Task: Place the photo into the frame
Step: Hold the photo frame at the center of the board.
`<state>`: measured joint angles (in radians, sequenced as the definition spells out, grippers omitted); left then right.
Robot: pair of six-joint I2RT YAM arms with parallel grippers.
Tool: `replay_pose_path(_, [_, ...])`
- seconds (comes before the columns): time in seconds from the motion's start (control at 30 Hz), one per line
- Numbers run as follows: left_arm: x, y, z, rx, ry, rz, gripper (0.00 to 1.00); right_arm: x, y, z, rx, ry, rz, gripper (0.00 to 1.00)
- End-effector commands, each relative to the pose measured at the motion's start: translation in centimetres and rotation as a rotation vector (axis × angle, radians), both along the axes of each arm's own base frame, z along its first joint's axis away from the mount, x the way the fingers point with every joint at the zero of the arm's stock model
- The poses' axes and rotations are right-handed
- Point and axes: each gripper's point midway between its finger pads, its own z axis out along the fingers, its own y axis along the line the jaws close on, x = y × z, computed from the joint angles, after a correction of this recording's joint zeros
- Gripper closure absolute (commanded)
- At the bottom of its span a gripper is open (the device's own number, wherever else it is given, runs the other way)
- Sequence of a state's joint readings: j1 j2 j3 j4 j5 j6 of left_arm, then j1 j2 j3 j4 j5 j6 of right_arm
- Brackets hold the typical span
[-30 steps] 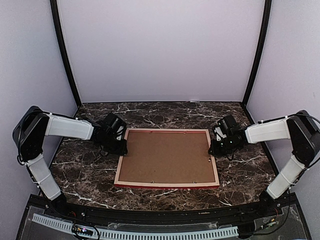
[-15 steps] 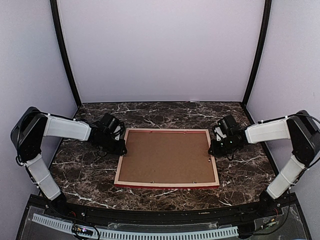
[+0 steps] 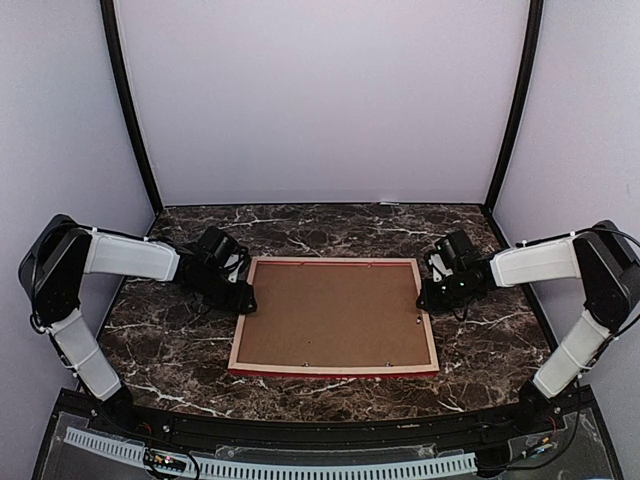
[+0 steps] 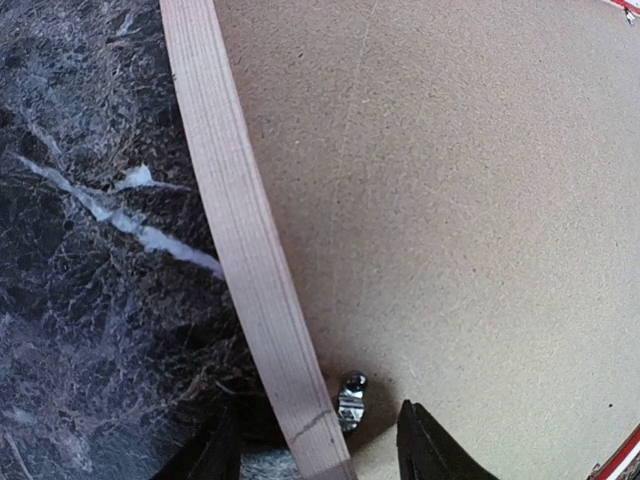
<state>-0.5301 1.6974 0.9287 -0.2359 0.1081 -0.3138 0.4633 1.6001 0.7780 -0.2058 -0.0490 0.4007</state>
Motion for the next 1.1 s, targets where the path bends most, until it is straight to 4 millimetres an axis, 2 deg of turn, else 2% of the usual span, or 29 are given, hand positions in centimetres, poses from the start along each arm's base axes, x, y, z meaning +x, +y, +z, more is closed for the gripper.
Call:
replay_pose_path(0.0, [-0.4,0.4,1.3,0.002,-0.003,-0.006,0.45,-3.9,-2.4,-3.9,-0.107,0.167,0.011,0.78])
replay_pose_path(0.13, [-0.6,0.9,0.8,0.024,0.005,0.001,0.49,-3.9,-2.4,-3.9,-0.107,0.166,0.012,0.78])
replay_pose_path(0.23, [-0.6,1.1,0.2,0.043,0.014,0.004,0.55,-3.9,-2.3,-3.9,-0.105,0.167,0.011,0.78])
replay_pose_path(0.4, [-0.4,0.8,0.1,0.032,0.021,0.002,0.63,-3.9,-2.4,-3.7,-0.107,0.164,0.01,0.77])
replay_pose_path(0.57, [-0.6,1.1,0.2,0.037,0.026,0.028,0.68,-3.5,-2.0,-2.8,-0.085,0.149,0.008,0.65])
replay_pose_path(0.77, [-1.2,1.3,-0.2,0.009,0.047,0.086,0.72,-2.7,-0.6,-0.7,-0.009,0.116,0.018,0.47])
replay_pose_path(1.07, [-2.1,1.1,-0.9,-0.015,0.059,0.149,0.77,-3.0,0.2,1.6,0.064,0.085,0.017,0.36])
